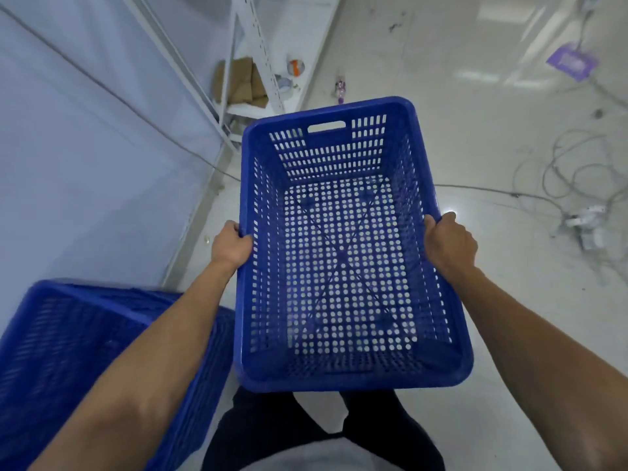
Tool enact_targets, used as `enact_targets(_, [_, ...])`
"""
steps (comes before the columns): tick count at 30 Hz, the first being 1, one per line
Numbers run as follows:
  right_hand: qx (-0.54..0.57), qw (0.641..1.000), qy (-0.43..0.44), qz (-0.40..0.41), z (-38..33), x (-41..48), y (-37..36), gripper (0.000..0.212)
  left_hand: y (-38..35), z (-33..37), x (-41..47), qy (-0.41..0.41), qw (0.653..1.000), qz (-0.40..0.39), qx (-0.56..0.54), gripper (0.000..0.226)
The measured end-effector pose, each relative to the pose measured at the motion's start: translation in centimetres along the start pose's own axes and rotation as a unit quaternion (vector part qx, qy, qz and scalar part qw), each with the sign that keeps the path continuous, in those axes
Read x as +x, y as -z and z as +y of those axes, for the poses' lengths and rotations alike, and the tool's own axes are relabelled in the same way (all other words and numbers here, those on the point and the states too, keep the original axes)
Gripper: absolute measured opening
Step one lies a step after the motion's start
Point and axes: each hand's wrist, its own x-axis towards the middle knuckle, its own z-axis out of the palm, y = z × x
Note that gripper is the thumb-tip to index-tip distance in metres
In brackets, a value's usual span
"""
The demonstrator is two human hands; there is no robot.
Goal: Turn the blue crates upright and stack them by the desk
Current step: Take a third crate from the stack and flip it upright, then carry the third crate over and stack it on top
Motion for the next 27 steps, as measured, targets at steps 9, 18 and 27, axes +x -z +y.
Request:
enact_targets(9, [-0.062, 0.994, 0.088, 0.02, -1.6, -4.4, 4.9, 0.05, 7.1, -0.4, -9.6, -0.009, 0.988, 0.093, -0.121, 0.017])
enact_targets(18, [-0.117, 0.962, 0.241, 0.045, -12.3, -9.1, 7.8, 0.048, 18.6, -7.7, -18.1, -0.008, 0.977, 0.198, -0.084, 0.029])
enact_targets(27, [-0.084, 0.919, 0.378, 0.075, -21.9, -20.9, 9.5, 0.053, 27.4, -17.2, -30.7, 0.008, 0.929, 0.346, -0.129, 0.022])
